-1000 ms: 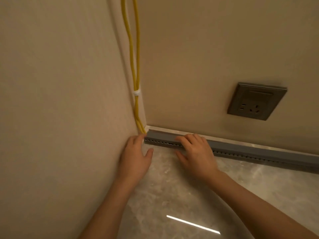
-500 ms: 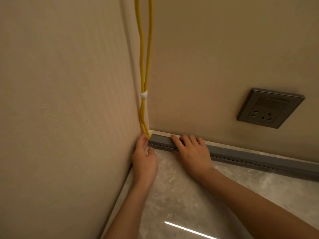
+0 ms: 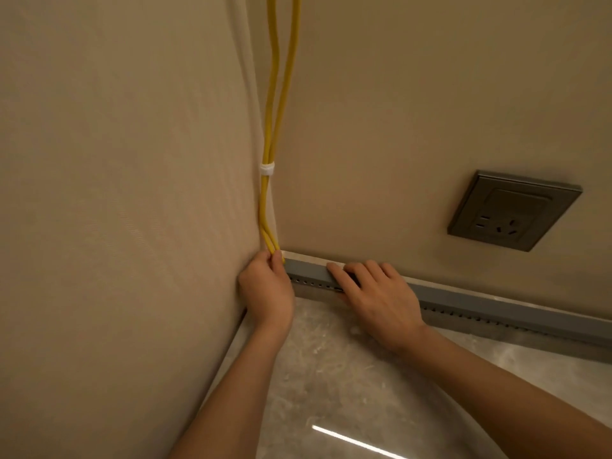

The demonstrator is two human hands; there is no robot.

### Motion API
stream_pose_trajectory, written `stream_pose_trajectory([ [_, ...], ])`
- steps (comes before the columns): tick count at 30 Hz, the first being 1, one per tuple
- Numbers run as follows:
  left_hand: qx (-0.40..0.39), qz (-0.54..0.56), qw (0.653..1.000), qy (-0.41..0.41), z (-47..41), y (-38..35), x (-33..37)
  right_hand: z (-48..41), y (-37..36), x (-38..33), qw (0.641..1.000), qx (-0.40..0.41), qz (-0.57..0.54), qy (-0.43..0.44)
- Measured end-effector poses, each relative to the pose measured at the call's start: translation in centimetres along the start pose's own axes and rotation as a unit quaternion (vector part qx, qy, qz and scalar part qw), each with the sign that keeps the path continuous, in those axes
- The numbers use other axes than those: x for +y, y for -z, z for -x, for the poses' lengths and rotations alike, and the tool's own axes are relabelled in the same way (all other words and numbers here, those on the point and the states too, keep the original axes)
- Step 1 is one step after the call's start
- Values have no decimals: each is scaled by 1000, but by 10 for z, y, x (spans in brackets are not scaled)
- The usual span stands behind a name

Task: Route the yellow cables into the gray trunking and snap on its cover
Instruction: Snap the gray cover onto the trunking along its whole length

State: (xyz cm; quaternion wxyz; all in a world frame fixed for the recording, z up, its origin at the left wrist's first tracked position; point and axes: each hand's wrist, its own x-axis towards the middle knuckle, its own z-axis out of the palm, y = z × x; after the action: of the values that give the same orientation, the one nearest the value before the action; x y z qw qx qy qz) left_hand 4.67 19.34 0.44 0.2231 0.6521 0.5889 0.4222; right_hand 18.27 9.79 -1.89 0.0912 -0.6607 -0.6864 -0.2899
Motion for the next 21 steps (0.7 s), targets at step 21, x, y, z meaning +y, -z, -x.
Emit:
stream_pose_trajectory([
  [21,-134,-152,916,-347,9,-18,-12,-28,-32,18,998,61,2,29],
])
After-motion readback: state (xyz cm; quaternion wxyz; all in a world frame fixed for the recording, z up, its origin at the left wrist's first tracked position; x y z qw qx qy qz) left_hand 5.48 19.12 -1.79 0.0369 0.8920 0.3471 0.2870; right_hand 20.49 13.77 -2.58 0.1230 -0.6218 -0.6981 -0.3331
